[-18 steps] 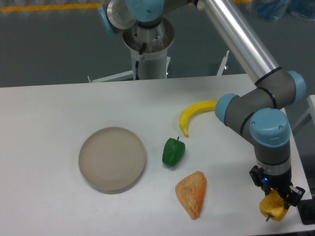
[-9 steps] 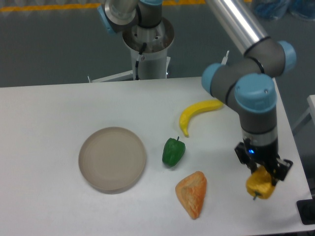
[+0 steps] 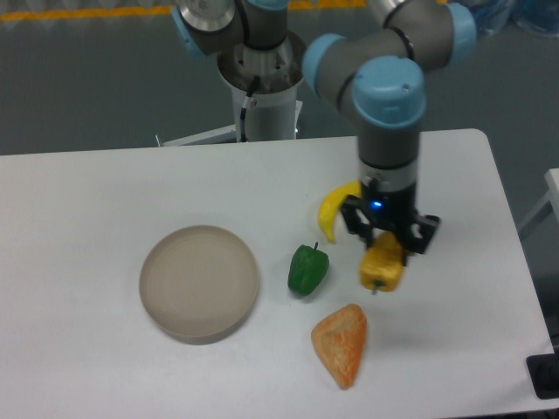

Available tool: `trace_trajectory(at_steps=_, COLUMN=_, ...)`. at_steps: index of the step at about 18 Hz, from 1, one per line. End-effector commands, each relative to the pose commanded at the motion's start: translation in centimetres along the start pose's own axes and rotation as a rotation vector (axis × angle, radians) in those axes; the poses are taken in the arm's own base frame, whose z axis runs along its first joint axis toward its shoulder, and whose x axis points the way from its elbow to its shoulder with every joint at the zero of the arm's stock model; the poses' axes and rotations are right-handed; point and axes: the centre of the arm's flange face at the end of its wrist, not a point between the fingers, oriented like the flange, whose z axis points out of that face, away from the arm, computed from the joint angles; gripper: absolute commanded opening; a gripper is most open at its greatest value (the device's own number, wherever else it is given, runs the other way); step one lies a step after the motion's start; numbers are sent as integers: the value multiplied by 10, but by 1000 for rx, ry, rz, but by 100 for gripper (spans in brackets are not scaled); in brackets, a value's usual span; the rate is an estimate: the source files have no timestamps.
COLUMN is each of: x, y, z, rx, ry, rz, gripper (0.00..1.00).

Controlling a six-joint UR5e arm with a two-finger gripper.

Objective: Place the yellow pepper on the plate
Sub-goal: 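Carry the yellow pepper over the green pepper toward the beige plate, then lower the yellow pepper onto the beige plate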

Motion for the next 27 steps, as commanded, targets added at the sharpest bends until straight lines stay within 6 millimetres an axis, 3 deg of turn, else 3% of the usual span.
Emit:
trace_trajectory(at_steps=2, x=32, y=-9, z=11, rx=-11, ry=26, rz=-23, gripper=41)
trace_trajectory(at_steps=5, x=61, y=-21, z=25, rx=-17, ry=45, rz=-108, gripper=41)
trace_trajectory(at_steps=8, x=104, y=-31, z=57, rx=4, ry=47, rz=-151, gripper=41)
trace_trajectory(at_steps=11, x=132, y=-35, z=78, rx=2, ry=55, rz=-156, gripper=41)
trace_trajectory(at_steps=20, x=159, y=-25, z=121, rx=-73, ry=88, rz=-123, gripper=41)
trace_trajectory(at_steps=27, x=190, y=-22, z=139, rx=-105, ry=117, rz=20, gripper=41)
